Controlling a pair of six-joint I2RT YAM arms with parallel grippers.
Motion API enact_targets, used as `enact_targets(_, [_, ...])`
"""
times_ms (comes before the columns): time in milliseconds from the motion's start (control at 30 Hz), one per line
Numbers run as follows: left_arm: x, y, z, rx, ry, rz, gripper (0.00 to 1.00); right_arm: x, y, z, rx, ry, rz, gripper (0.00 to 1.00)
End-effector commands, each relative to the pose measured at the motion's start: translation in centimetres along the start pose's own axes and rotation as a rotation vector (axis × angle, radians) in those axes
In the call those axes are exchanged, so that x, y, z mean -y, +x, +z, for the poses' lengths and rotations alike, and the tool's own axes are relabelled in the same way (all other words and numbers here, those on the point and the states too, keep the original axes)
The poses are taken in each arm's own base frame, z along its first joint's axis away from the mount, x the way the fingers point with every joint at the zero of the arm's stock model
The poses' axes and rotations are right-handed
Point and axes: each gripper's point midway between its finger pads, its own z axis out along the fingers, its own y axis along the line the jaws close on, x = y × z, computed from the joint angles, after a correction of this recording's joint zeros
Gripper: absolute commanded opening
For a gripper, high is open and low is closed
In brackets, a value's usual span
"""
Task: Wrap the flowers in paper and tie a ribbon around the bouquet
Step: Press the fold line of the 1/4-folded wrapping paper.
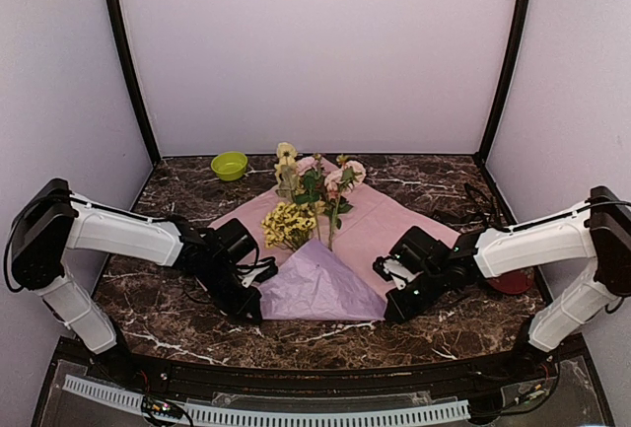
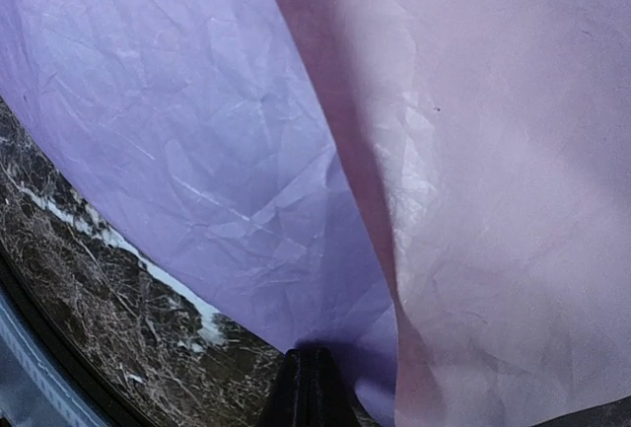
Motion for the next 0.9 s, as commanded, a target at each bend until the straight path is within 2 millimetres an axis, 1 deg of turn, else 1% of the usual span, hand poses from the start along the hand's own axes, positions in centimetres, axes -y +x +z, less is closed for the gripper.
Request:
enact_targets(0, [-0.8,1.3,0.5,-0.008,-0.004,-0.019,0.07,-1.8,-1.5,-1.8,0.043,-0.049,-0.059,0.00])
enact_targets(67, [-0.8,1.4,0.5,-0.008,0.000,-0.020,0.07,-3.4,-2.7,-2.8,0.082,-0.111,-0.114,0.00])
enact_targets(100, [-0.9,1.4,0.5,-0.009,0.000,-0.019,0.07,-4.7,-3.4,-3.5,0.112,-0.164,-0.152,0.00])
enact_targets(167, [-0.9,1.3,0.5,-0.006,-0.001,-0.016,0.07,-7.8,-5.2,-5.3,0.192,-0.292,-0.243,0.00])
enact_targets(233, [-0.9,1.3,0.5,-0.005,-0.001,-0.017,0.08,-11.3,-6.6,-7.0,0.256,-0.433,-0.342,0.01])
enact_targets(267, [-0.9,1.2,0.5,-0.005,-0.001,-0.017,0.07,-12.9,-7.1,-7.5,0.277,-0.492,-0.386,0.02])
enact_targets(300, [-0.9,1.2,0.5,-0.007,-0.001,-0.020,0.07,-14.4,-7.6,-7.8,0.297,-0.534,-0.432,0.02])
enact_targets(333, [-0.9,1.2,0.5,-0.006,0.000,-0.019,0.08,-15.5,-8.1,-7.6,0.307,-0.554,-0.468,0.02])
enact_targets(400, [-1.0,1.2,0.4,-0.001,-0.001,-0.023,0.08,-16.8,-8.9,-5.9,0.295,-0.534,-0.523,0.03])
enact_targets(433, [-1.0,1.3,0.5,-0.002,-0.002,-0.025,0.07,-16.8,-9.2,-4.1,0.263,-0.503,-0.537,0.02])
enact_targets(500, [-1.1,1.2,0.4,0.004,-0.003,-0.026,0.07,-17.4,-9.6,-1.8,0.214,-0.475,-0.578,0.01])
enact_targets(567, [-1.2,1.3,0.3,0.007,-0.004,-0.026,0.08,-17.3,-10.1,0.0,0.198,-0.459,-0.582,0.00])
enact_targets(633, [-1.1,1.2,0.2,0.012,0.001,-0.021,0.07,-16.5,-10.7,1.3,0.192,-0.419,-0.560,0.00])
enact_targets(667, [-0.8,1.0,-0.1,0.021,0.008,-0.014,0.08,-15.8,-10.7,2.1,0.178,-0.390,-0.544,0.00])
enact_targets(700, [-0.6,0.8,-0.3,0.034,0.014,-0.006,0.08,-15.6,-11.5,2.2,0.191,-0.368,-0.534,0.00])
enact_targets(767, [-0.1,0.2,-1.2,0.070,0.023,0.011,0.08,-14.5,-12.1,3.4,0.184,-0.328,-0.499,0.00])
enact_targets(800, [0.2,-0.2,-1.7,0.090,0.027,0.022,0.10,-14.0,-12.2,3.9,0.177,-0.318,-0.480,0.00])
enact_targets(867, [0.7,-0.9,-2.8,0.134,0.036,0.038,0.16,-12.9,-12.4,4.9,0.160,-0.302,-0.441,0.00])
